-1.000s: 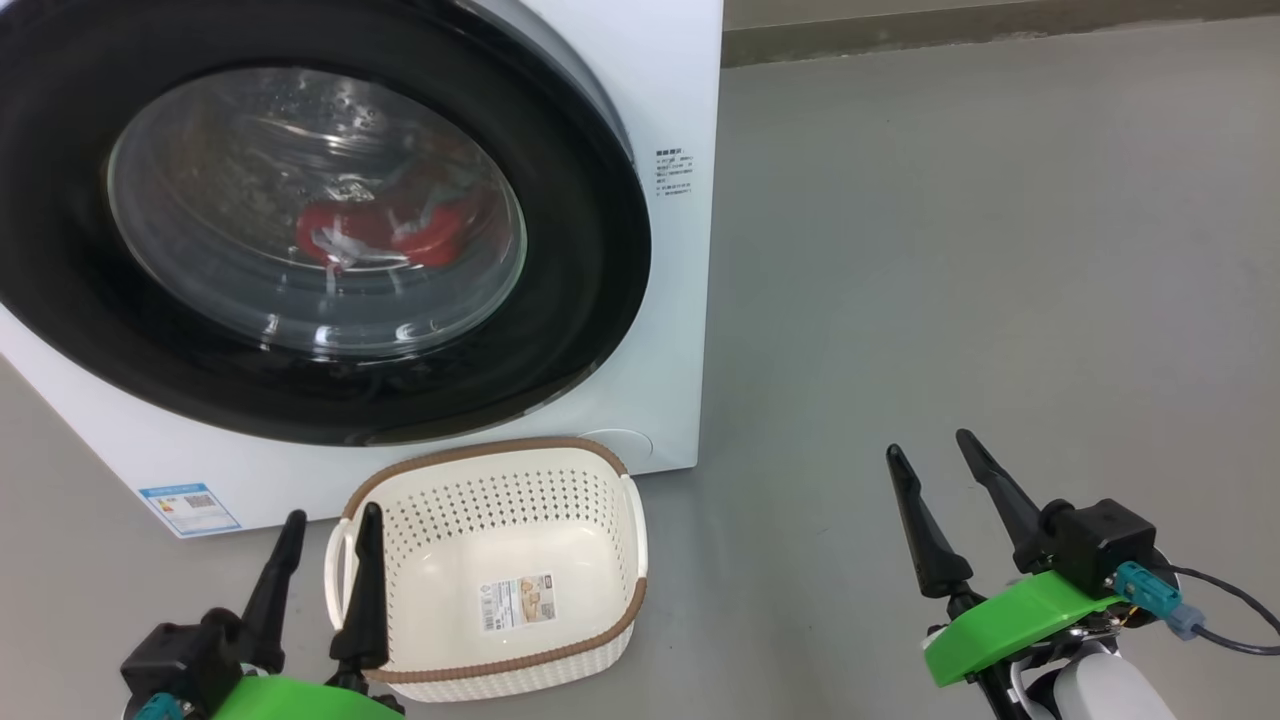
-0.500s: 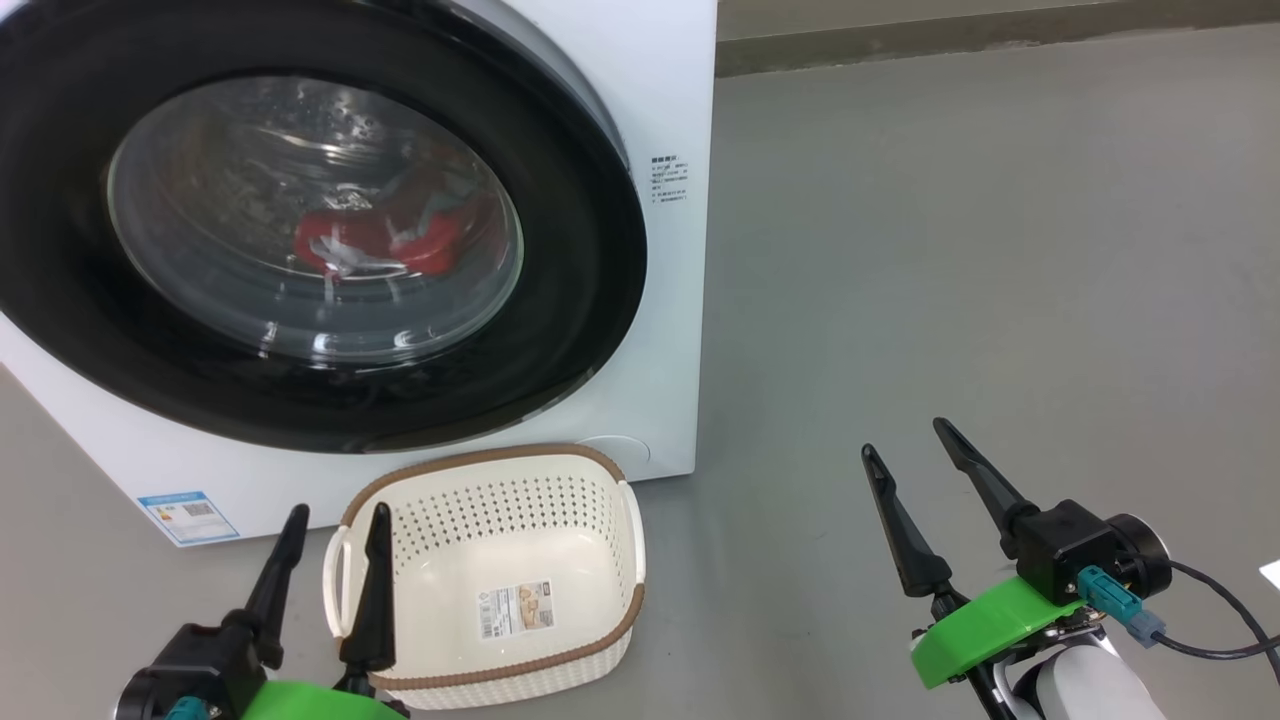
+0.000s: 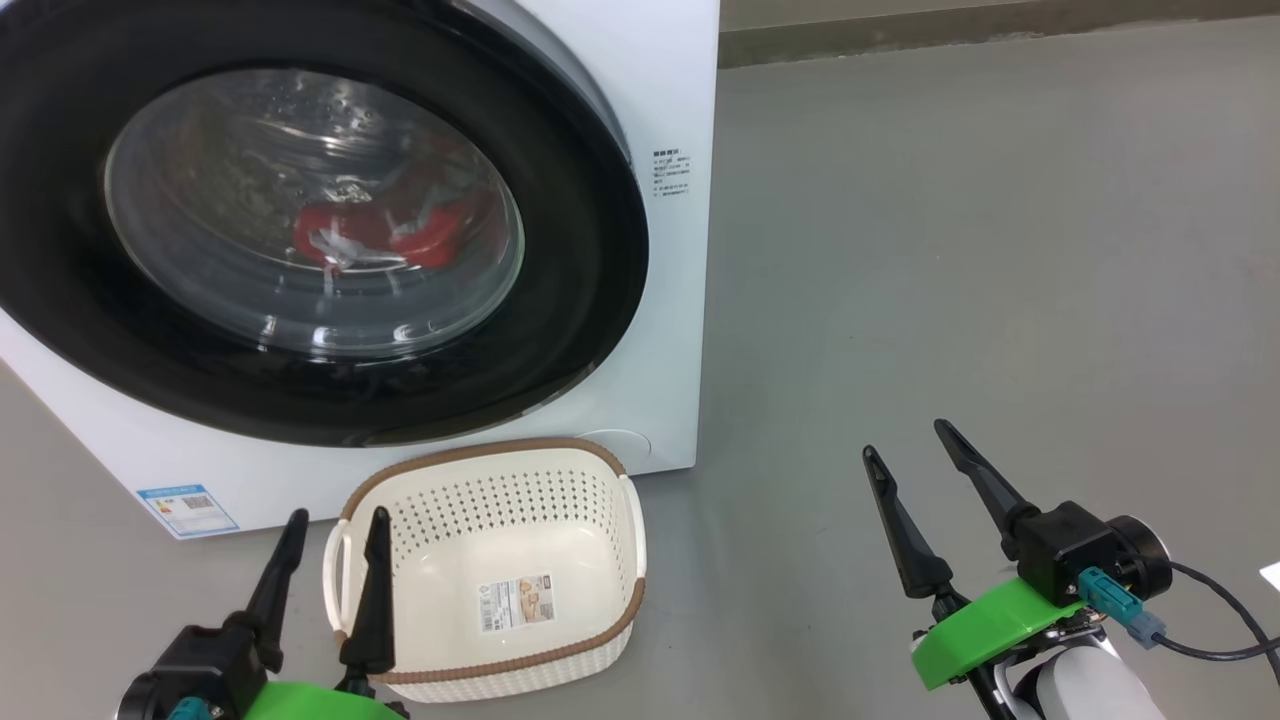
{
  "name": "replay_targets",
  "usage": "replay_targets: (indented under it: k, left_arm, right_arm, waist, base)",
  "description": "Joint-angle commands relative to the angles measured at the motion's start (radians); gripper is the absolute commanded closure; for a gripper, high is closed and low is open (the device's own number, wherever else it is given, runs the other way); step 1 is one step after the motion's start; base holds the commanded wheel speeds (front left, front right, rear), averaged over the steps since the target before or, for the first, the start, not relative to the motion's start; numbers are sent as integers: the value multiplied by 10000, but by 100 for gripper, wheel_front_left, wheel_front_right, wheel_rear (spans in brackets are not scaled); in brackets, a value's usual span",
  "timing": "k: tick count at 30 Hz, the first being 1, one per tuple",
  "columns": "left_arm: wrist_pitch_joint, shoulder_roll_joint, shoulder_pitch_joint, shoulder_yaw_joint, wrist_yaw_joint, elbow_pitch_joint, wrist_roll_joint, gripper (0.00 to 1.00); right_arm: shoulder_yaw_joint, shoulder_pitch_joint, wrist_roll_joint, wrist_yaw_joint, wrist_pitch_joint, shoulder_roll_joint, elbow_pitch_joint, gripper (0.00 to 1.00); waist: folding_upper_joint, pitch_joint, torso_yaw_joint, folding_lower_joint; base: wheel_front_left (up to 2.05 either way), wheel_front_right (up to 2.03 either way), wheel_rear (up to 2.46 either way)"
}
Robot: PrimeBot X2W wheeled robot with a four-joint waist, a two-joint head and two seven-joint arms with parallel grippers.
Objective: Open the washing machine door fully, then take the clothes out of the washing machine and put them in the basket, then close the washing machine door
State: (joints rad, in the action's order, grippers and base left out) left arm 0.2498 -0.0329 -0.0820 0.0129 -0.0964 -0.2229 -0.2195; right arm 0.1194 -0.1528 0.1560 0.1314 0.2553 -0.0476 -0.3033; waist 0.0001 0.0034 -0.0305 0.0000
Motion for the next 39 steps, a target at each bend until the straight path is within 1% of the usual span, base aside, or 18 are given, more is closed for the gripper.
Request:
replay_targets:
  k: [1, 5, 6, 8, 9, 13, 17, 21, 28, 29, 30, 31, 39]
  left_arm:
    - [120, -174, -468, 298, 65, 210, -29, 0]
    - [120, -174, -501, 273, 75, 199, -29, 0]
    - [120, -174, -514, 262, 77, 200, -30, 0]
    - [120, -174, -581, 225, 93, 210, -25, 0]
    - [120, -174, -616, 212, 94, 217, -28, 0]
    - [120, -173, -758, 173, 79, 312, -65, 0]
    - [120, -173, -859, 144, 27, 471, -284, 0]
    - [120, -173, -908, 93, -27, 656, -291, 0]
    - [120, -173, -1191, -11, -35, 816, -314, 0]
    - [120, -173, -1191, -11, -35, 816, -314, 0]
    - [120, -173, -1248, -41, -39, 830, -356, 0]
    - [120, -173, -1363, -115, -51, 842, -436, 0]
    - [120, -173, -1800, -295, 5, 1018, -594, 0]
  right_arm:
    - [224, -422, 18, -7, 65, -26, 212, 0]
    - [318, -451, 59, -7, 65, -26, 167, 0]
    - [332, -467, 87, -7, 65, -26, 158, 24]
    - [389, -555, 247, -7, 65, -26, 123, 88]
    - [401, -604, 300, -7, 65, -26, 119, 100]
    - [385, -873, 389, -7, 65, -26, 51, 100]
    - [307, -1171, 774, -7, 65, -26, -143, 100]
    - [180, -1732, 1882, -7, 65, -26, -540, 100]
    - [359, -2929, 3457, -7, 65, -29, -1346, 100]
    - [359, -2929, 3457, -7, 65, -29, -1346, 100]
    - [398, -3117, 3790, -7, 65, -37, -1437, 100]
    - [463, -3475, 4453, -7, 65, -106, -1605, 100]
    - [1100, -4864, 6970, -7, -8, -693, -2026, 100]
  waist:
    - [-1, 20, 10, 0]
    - [-1, 85, 44, 0]
    - [-1, 108, 61, 0]
    - [-1, 258, 145, 0]
    - [-1, 323, 179, 0]
    - [-1, 567, 327, 0]
    - [-1, 749, 480, 0]
    - [-1, 1031, 662, 0]
    - [-1, 1709, 897, 0]
    - [-1, 1709, 897, 0]
    - [-1, 1818, 933, 0]
    - [-1, 2030, 1013, 0]
    - [-1, 2875, 1317, 0]
  base:
    - [0, 0, 0]
    - [0, 0, 0]
    - [0, 0, 0]
    - [0, 0, 0]
    - [0, 0, 0]
    - [0, 0, 0]
    - [0, 0, 0]
    - [0, 0, 0]
    - [0, 0, 0]
    - [0, 0, 0]
    - [0, 0, 0]
    - [0, 0, 0]
    - [0, 0, 0]
